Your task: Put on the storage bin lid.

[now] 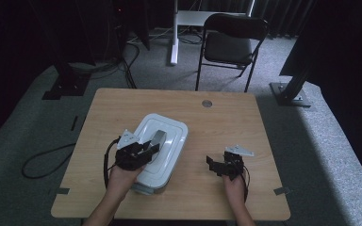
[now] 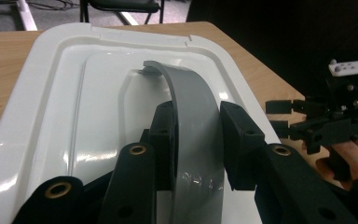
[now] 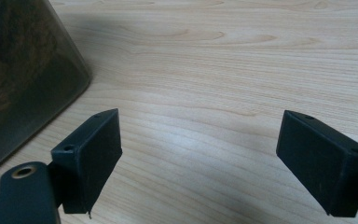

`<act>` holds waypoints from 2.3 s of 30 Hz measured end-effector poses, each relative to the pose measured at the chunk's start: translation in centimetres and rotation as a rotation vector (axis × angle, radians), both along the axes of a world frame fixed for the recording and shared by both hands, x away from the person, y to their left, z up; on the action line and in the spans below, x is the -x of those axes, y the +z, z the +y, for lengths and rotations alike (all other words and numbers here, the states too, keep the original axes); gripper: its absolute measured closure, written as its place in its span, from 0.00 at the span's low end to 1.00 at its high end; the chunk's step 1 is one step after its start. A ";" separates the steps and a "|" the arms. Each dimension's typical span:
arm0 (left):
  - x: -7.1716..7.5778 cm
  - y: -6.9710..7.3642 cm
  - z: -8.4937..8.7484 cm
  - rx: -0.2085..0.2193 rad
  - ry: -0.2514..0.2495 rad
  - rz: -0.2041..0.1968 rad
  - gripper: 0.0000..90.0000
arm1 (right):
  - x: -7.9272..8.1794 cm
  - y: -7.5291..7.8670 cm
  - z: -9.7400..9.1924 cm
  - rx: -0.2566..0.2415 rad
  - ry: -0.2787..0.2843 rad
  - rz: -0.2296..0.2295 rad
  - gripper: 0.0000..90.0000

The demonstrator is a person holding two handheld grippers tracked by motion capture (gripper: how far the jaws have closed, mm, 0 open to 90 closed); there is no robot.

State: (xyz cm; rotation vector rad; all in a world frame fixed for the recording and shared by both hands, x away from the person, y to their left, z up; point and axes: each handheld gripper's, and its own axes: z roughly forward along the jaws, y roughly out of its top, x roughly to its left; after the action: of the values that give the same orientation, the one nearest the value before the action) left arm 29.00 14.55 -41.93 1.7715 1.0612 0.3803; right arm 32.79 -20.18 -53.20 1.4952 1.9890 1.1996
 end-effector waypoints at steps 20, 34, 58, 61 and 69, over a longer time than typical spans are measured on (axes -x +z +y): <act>-0.3 -0.8 -0.9 -0.076 0.004 0.039 0.77 | 0.1 -0.2 0.4 0.002 0.016 0.014 0.15; -0.7 -0.8 -0.6 -0.050 -0.005 0.082 0.77 | 0.2 -0.1 0.6 -0.002 0.026 0.012 0.15; -0.3 0.5 1.7 -0.086 -0.037 -0.009 0.29 | 0.1 -0.1 0.1 -0.011 0.014 0.013 0.15; -0.2 0.1 2.3 -0.094 -0.025 -0.019 0.21 | 0.1 -0.1 0.2 -0.007 0.012 0.011 0.15; 0.0 -0.2 4.0 -0.084 0.011 -0.028 0.10 | 0.1 -0.3 0.2 -0.010 0.018 0.024 0.15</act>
State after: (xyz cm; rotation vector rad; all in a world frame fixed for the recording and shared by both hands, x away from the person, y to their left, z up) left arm 28.98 18.60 -42.12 1.8299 1.0484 0.4611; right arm 32.74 -20.03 -53.46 1.5068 2.0190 1.2057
